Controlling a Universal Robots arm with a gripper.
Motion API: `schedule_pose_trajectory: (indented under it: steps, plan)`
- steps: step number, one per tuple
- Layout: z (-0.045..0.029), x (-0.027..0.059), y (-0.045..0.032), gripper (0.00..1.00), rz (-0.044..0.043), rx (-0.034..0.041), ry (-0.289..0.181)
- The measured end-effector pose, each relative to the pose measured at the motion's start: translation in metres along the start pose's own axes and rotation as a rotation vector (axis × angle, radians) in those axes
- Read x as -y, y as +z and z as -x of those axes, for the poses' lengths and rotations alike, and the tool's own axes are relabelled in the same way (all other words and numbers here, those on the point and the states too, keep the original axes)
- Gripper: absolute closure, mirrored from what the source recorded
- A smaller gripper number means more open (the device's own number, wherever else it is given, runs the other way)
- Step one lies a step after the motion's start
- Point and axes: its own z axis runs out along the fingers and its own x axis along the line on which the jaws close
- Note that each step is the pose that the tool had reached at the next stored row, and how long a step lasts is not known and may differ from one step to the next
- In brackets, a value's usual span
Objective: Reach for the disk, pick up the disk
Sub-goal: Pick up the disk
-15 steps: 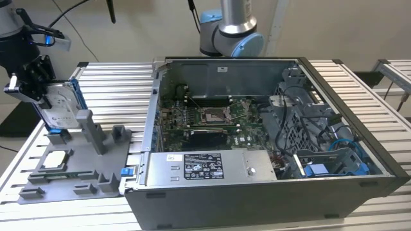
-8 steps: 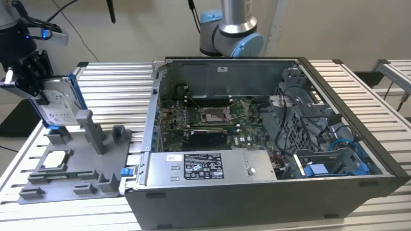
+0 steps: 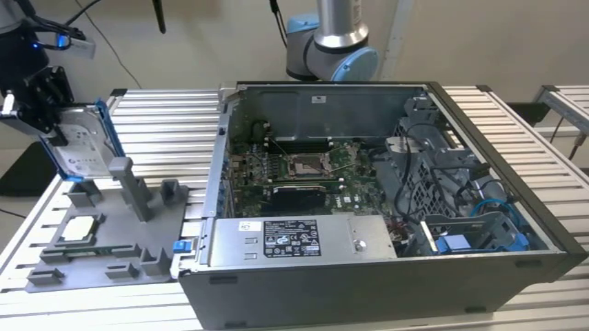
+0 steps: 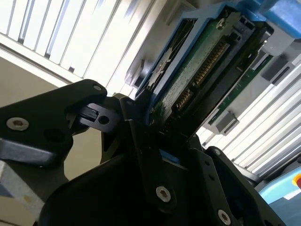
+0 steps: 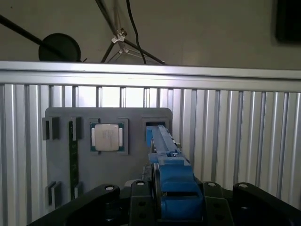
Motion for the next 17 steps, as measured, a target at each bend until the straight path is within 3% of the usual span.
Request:
schedule_pose_trajectory:
  steps: [17]
  plan:
    - [0.0005,-0.0001,-0.0146,1.0,0.0001,0.0,0.0]
